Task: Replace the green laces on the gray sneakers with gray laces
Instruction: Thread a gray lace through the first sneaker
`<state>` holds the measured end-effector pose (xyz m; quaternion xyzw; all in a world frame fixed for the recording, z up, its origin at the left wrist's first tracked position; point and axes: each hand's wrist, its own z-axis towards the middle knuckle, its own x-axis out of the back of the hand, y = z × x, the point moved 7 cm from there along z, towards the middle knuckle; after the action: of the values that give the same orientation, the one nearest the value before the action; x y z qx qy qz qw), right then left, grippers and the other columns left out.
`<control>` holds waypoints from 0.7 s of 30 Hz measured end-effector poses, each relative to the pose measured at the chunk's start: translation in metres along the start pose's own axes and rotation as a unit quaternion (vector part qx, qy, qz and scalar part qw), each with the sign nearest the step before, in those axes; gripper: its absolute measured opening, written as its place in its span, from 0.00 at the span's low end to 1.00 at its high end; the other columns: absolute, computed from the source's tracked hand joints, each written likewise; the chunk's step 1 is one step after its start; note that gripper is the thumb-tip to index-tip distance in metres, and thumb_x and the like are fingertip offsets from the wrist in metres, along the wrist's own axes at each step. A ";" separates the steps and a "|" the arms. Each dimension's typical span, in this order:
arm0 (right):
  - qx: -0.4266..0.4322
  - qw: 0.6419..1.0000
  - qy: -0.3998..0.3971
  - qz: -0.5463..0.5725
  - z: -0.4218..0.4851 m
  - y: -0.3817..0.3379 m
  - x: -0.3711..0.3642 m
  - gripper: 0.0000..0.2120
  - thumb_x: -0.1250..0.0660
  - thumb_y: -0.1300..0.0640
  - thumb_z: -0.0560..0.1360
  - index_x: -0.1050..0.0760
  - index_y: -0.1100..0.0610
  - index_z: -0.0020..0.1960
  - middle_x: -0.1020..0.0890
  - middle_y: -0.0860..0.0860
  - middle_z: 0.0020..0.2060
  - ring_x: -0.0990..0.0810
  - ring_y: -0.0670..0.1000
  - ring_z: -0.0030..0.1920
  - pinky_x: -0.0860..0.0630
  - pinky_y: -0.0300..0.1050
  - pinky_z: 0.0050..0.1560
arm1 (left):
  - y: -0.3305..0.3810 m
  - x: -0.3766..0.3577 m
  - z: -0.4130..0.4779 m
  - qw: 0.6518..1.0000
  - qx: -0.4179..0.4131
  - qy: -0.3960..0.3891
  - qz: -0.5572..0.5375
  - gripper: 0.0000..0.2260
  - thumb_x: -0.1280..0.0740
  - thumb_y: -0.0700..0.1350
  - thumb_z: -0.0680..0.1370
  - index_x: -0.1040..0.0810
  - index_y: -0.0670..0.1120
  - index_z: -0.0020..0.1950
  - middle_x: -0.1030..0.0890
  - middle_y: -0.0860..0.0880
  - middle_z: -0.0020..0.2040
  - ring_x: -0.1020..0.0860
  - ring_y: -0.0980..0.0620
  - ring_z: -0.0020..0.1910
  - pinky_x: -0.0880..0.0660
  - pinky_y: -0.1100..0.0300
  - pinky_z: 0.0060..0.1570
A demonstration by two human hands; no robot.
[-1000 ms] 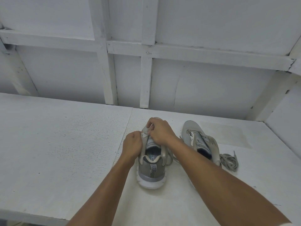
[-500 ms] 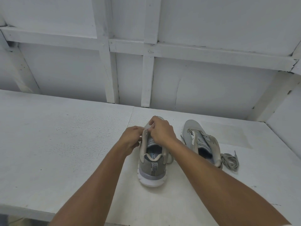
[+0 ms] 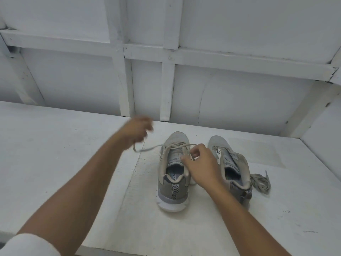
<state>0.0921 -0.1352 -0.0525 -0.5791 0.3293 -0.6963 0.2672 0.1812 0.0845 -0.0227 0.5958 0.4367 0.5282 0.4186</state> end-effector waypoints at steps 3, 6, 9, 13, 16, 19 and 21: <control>-0.014 1.000 -0.004 0.022 -0.003 0.003 -0.004 0.10 0.30 0.52 0.75 0.29 0.54 0.49 0.24 0.50 0.49 0.25 0.49 0.48 0.37 0.28 0.36 | -0.020 -0.058 -0.016 0.936 -0.027 -0.137 0.322 0.07 0.37 0.43 0.80 0.19 0.46 0.52 0.19 0.51 0.40 0.24 0.53 0.36 0.31 0.63 0.33; -0.025 0.999 -0.001 0.037 -0.004 0.006 -0.004 0.10 0.30 0.52 0.75 0.29 0.54 0.49 0.23 0.50 0.48 0.25 0.50 0.48 0.36 0.28 0.37 | -0.011 -0.039 -0.007 0.931 -0.030 -0.086 0.353 0.08 0.37 0.45 0.81 0.19 0.45 0.51 0.19 0.53 0.39 0.23 0.54 0.41 0.29 0.62 0.39; -0.025 0.998 0.003 0.050 -0.005 0.007 -0.005 0.10 0.30 0.52 0.75 0.28 0.55 0.49 0.23 0.51 0.48 0.26 0.49 0.47 0.36 0.27 0.36 | 0.008 0.005 0.004 0.936 -0.023 -0.008 0.352 0.07 0.37 0.43 0.80 0.19 0.45 0.50 0.18 0.53 0.39 0.23 0.56 0.41 0.31 0.64 0.37; -0.027 0.998 0.009 0.055 -0.006 0.009 -0.004 0.10 0.30 0.52 0.75 0.29 0.55 0.49 0.23 0.51 0.48 0.26 0.49 0.46 0.36 0.26 0.35 | 0.027 0.040 0.012 0.932 -0.030 0.054 0.357 0.07 0.37 0.43 0.80 0.19 0.44 0.48 0.18 0.52 0.40 0.23 0.51 0.46 0.32 0.59 0.43; -0.030 0.998 0.008 0.062 -0.006 0.010 -0.004 0.10 0.30 0.53 0.75 0.28 0.55 0.49 0.23 0.51 0.48 0.26 0.48 0.45 0.36 0.27 0.35 | 0.033 0.051 0.013 0.931 -0.030 0.083 0.355 0.07 0.37 0.43 0.80 0.19 0.44 0.48 0.17 0.51 0.42 0.24 0.51 0.45 0.32 0.59 0.44; -0.033 0.997 0.007 0.065 -0.006 0.010 -0.005 0.10 0.30 0.53 0.75 0.28 0.55 0.49 0.23 0.51 0.48 0.26 0.48 0.45 0.36 0.27 0.34 | 0.037 0.059 0.012 0.928 -0.023 0.108 0.355 0.07 0.38 0.42 0.79 0.20 0.45 0.47 0.17 0.51 0.43 0.24 0.51 0.45 0.32 0.59 0.43; -0.035 0.997 0.007 0.067 -0.006 0.011 -0.005 0.10 0.30 0.52 0.75 0.28 0.55 0.50 0.23 0.51 0.49 0.26 0.48 0.45 0.36 0.27 0.35 | 0.038 0.065 0.012 0.929 -0.015 0.121 0.349 0.07 0.38 0.41 0.79 0.20 0.46 0.47 0.17 0.50 0.43 0.24 0.50 0.47 0.30 0.58 0.44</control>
<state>0.0866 -0.1376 -0.0643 -0.5600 0.3934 -0.6685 0.2909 0.2001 0.1361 0.0298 0.6358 0.2400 0.7158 0.1606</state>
